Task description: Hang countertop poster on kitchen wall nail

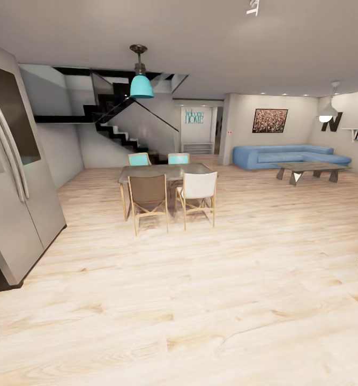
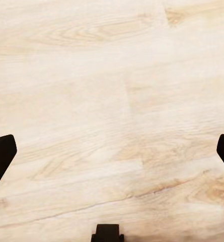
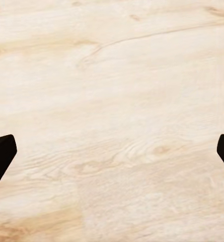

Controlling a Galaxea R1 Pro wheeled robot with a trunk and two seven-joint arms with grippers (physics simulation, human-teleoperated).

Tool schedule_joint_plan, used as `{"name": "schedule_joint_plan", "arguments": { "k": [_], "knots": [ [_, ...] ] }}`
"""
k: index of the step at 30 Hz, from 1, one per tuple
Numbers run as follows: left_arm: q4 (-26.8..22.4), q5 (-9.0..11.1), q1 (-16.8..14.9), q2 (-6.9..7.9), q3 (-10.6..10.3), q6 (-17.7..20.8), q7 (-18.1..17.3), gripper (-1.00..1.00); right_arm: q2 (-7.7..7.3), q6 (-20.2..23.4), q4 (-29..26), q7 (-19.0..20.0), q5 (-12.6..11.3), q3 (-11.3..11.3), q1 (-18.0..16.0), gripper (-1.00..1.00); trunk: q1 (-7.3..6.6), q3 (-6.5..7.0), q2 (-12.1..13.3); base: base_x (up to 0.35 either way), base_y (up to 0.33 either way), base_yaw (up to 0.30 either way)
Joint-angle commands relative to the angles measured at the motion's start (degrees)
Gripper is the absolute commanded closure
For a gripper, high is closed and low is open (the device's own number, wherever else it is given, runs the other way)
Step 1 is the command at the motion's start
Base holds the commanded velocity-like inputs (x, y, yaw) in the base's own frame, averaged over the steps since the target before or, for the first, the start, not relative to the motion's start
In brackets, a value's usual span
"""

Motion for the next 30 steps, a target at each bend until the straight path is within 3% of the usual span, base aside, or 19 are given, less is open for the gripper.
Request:
{"name": "schedule_joint_plan", "arguments": {
  "k": [1,8,30],
  "knots": [
    [-0.05,-0.03,0.02,0.00,0.05,-0.10,0.02,-1.00,-0.01,-0.19,0.04,-0.02,-0.08,-0.03,-0.03,-1.00,0.00,-0.05,-0.03,0.000,0.000,0.000],
    [-0.04,-0.03,0.00,0.00,0.06,-0.10,0.03,-1.00,-0.02,-0.19,0.04,-0.02,-0.08,-0.03,-0.03,-1.00,0.00,0.07,-0.03,0.000,0.000,-0.120],
    [0.01,-0.04,0.02,0.00,0.07,-0.10,0.02,-1.00,-0.03,-0.19,0.04,-0.04,-0.08,-0.03,-0.03,-1.00,0.00,0.86,-0.03,0.000,0.004,-0.250]
  ]
}}
